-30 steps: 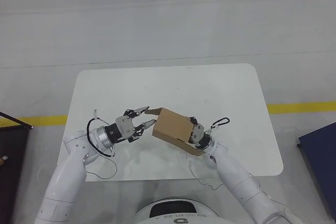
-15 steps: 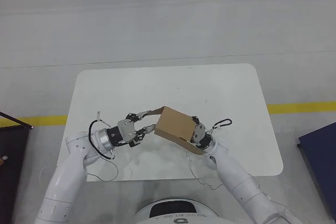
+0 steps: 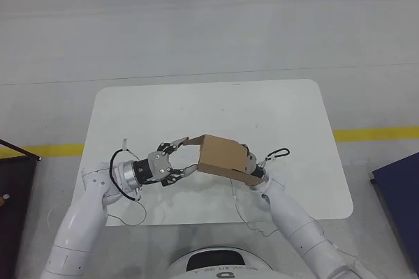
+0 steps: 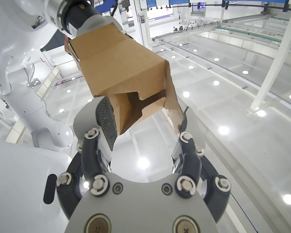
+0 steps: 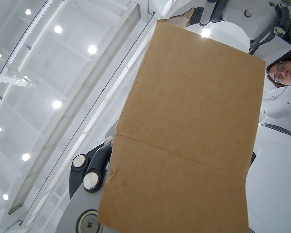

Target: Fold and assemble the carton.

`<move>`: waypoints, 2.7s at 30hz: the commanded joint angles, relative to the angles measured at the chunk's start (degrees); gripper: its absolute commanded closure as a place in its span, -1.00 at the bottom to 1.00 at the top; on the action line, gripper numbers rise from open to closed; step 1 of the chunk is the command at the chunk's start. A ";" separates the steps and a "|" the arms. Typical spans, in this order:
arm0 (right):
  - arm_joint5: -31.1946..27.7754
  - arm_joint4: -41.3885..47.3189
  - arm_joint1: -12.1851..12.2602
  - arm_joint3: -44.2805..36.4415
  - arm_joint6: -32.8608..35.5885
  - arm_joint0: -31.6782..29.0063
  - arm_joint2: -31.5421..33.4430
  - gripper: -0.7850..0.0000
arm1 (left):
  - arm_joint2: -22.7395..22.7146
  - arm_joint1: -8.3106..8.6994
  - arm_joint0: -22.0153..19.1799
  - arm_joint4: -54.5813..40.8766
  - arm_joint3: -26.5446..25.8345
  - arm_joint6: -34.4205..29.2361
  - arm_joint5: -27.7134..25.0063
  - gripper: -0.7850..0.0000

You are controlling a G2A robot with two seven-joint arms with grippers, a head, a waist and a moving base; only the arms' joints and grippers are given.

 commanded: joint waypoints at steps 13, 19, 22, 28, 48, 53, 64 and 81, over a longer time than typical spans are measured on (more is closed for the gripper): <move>-0.23 -0.19 -0.03 -1.01 -0.52 -0.52 0.54 1.00 | 0.38 1.07 1.78 1.54 -0.46 -2.96 1.28 -0.57; 0.07 -0.63 -0.03 -1.61 -0.60 -0.84 0.45 1.00 | 1.11 1.38 1.78 2.05 -1.07 -3.94 1.16 -0.57; 0.20 -0.90 -0.01 -1.76 -0.52 -1.01 0.45 1.00 | 1.69 1.43 1.79 2.54 -1.55 -4.13 1.03 -0.56; 2.97 0.68 -0.12 -2.13 1.23 -1.48 -0.14 1.00 | 3.18 1.47 1.06 3.87 -2.26 -3.97 0.99 -0.55; 9.59 26.77 -0.09 -3.98 -2.72 -0.51 -2.94 1.00 | 2.02 1.86 1.21 2.39 -5.42 -5.29 -3.69 -0.55; 14.43 38.55 -0.22 -6.39 -7.55 -1.69 -0.75 1.00 | -0.50 1.78 1.43 -2.82 -7.25 -6.81 -7.44 -0.58; 23.11 42.54 -2.72 -9.57 -16.23 -4.68 3.40 1.00 | 6.93 0.09 -9.96 -10.18 -0.64 6.30 -11.00 -0.70; 26.81 39.85 -7.00 -11.32 -19.94 -8.35 7.56 1.00 | 16.10 -3.50 -19.59 -19.27 4.44 6.98 -20.80 -0.43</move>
